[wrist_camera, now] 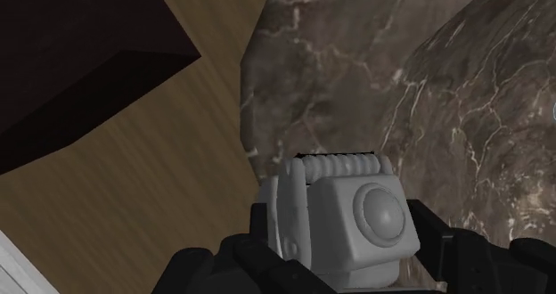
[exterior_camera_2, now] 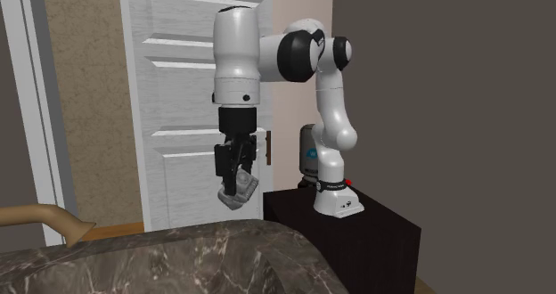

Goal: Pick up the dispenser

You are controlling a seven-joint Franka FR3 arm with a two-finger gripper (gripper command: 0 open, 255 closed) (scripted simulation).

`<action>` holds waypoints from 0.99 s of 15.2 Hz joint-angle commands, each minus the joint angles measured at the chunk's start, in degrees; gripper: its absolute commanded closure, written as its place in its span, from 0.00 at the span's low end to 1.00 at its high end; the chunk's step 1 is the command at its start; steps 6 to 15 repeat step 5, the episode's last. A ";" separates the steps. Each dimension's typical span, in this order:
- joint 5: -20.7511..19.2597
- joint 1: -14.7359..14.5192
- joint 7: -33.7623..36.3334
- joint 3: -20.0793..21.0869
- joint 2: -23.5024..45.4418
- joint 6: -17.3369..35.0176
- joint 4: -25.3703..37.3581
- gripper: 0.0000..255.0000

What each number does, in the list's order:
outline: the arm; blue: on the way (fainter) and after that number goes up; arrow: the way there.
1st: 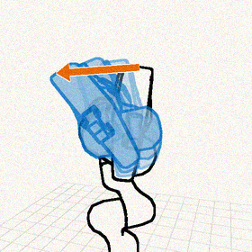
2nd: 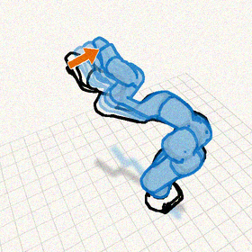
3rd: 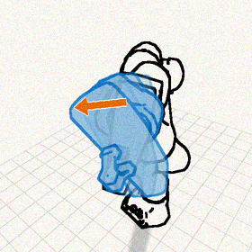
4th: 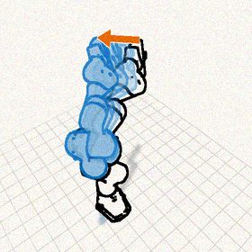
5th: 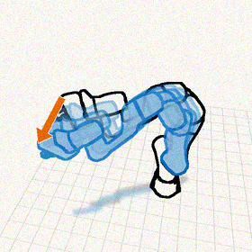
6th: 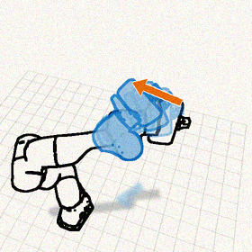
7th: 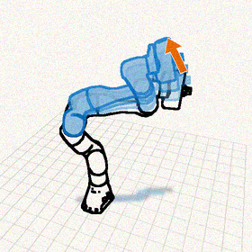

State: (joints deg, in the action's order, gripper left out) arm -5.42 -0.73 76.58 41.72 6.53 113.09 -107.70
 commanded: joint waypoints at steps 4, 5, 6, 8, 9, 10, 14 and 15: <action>0.90 0.20 -0.63 0.08 -1.12 -2.92 2.11 1.00; 0.89 0.20 -0.63 0.08 -1.11 -2.92 2.11 1.00; 0.89 0.20 -0.63 0.08 -1.11 -2.92 2.11 1.00; 0.89 0.20 -0.63 0.08 -1.11 -2.92 2.11 1.00; 0.89 0.20 -0.63 0.08 -1.11 -2.92 2.11 1.00; 0.89 0.20 -0.63 0.08 -1.11 -2.92 2.11 1.00; 0.89 0.20 -0.63 0.08 -1.11 -2.92 2.11 1.00; 0.89 0.20 -0.63 0.08 -1.11 -2.92 2.11 1.00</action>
